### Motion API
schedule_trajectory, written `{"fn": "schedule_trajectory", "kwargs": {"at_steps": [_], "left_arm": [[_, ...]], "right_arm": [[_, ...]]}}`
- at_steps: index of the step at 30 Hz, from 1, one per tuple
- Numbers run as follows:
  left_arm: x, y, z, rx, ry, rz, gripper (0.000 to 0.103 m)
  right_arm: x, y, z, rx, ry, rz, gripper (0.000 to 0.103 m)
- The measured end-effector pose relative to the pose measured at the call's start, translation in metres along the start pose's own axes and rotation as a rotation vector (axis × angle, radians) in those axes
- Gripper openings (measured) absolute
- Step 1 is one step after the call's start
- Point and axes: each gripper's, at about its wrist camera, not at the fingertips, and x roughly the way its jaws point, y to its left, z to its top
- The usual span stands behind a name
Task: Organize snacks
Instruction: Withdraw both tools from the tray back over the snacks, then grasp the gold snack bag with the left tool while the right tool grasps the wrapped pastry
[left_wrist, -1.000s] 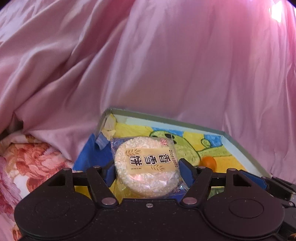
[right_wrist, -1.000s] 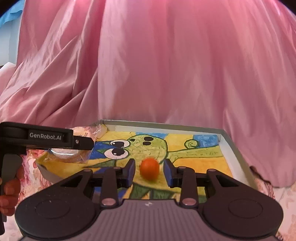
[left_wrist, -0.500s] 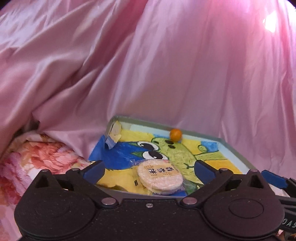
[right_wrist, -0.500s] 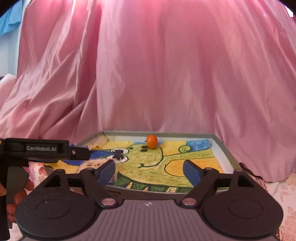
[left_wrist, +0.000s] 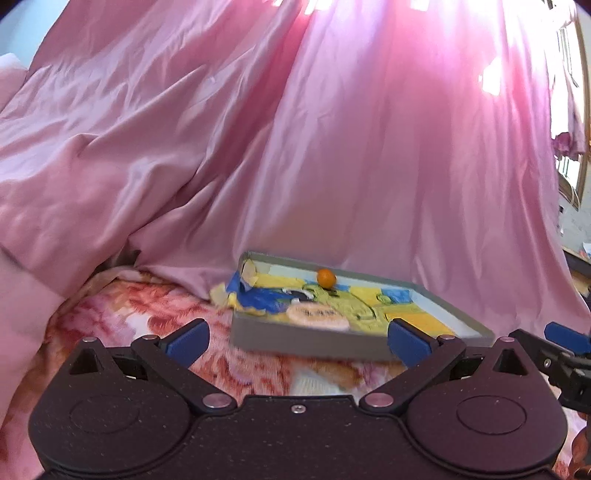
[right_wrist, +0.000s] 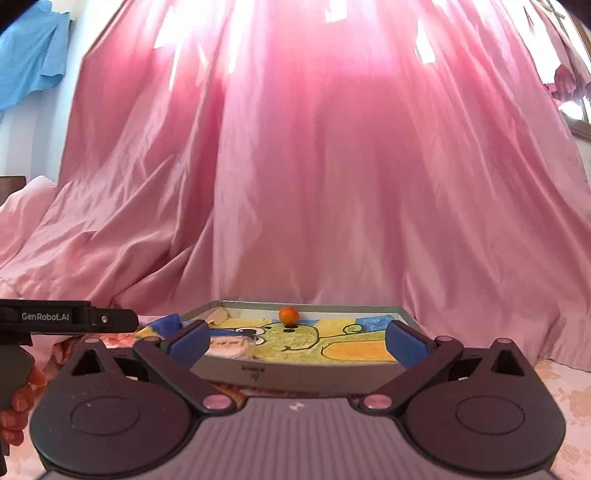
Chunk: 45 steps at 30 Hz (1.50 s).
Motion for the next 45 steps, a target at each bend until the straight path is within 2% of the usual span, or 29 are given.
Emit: {"fn": "schedule_trajectory", "kwargs": {"at_steps": [5,13,19,27,34,45], "left_arm": [[-0.032,-0.002,-0.024,0.013,0.026,-0.008,0.102],[-0.068,0.002,-0.067,0.04,0.113,-0.004,0.102],[-0.084,0.007,-0.096,0.071,0.194,-0.006,0.102],[-0.079,-0.001,-0.123,0.115,0.314,-0.084,0.102],[-0.074,-0.009,-0.138,0.14,0.381,-0.139,0.102],[-0.057,-0.024,-0.154,0.194,0.426,-0.17,0.102]], "right_arm": [[-0.036,0.005,-0.016,-0.008,0.008,0.0,0.103],[-0.079,0.02,-0.056,-0.03,0.096,0.006,0.103],[-0.097,0.032,-0.087,-0.064,0.171,0.005,0.103],[-0.104,0.039,-0.115,-0.079,0.283,-0.01,0.103],[-0.103,0.034,-0.13,-0.069,0.348,-0.021,0.103],[-0.097,0.025,-0.136,-0.04,0.395,-0.062,0.103]]}}
